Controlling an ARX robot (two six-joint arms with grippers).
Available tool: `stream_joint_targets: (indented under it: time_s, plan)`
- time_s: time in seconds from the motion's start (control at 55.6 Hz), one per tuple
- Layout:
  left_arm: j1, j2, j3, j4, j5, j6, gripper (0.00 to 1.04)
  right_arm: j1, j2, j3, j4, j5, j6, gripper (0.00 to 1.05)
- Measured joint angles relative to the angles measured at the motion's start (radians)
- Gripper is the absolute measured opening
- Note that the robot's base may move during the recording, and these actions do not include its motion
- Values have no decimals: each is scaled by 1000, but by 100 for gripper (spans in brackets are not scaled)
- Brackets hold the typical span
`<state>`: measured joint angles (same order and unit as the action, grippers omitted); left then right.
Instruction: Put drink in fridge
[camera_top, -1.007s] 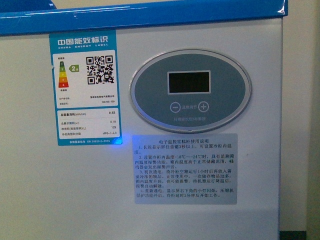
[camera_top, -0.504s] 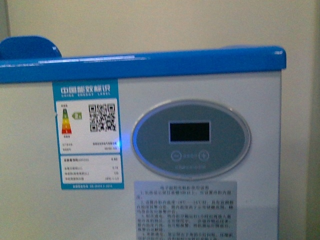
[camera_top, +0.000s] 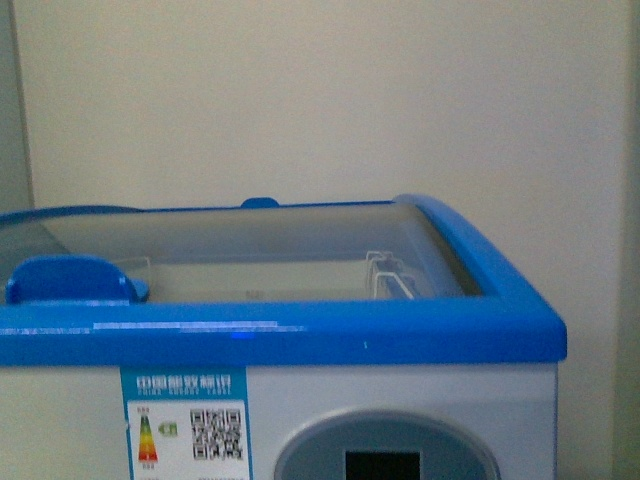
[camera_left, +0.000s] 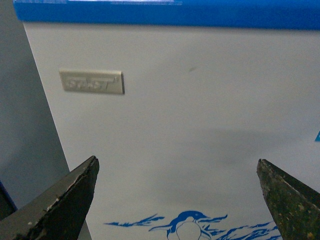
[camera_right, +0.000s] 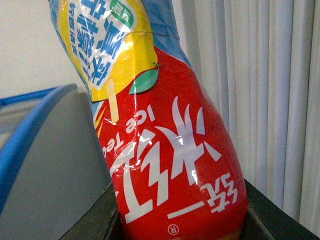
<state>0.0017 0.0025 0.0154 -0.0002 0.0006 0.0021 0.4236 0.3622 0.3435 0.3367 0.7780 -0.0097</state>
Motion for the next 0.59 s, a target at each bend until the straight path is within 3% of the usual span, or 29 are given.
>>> stream_joint_targets:
  time_s: [0.594]
  plan:
    - [0,0,0,0,0,0,97,0,-1,0,0,0,-6,43]
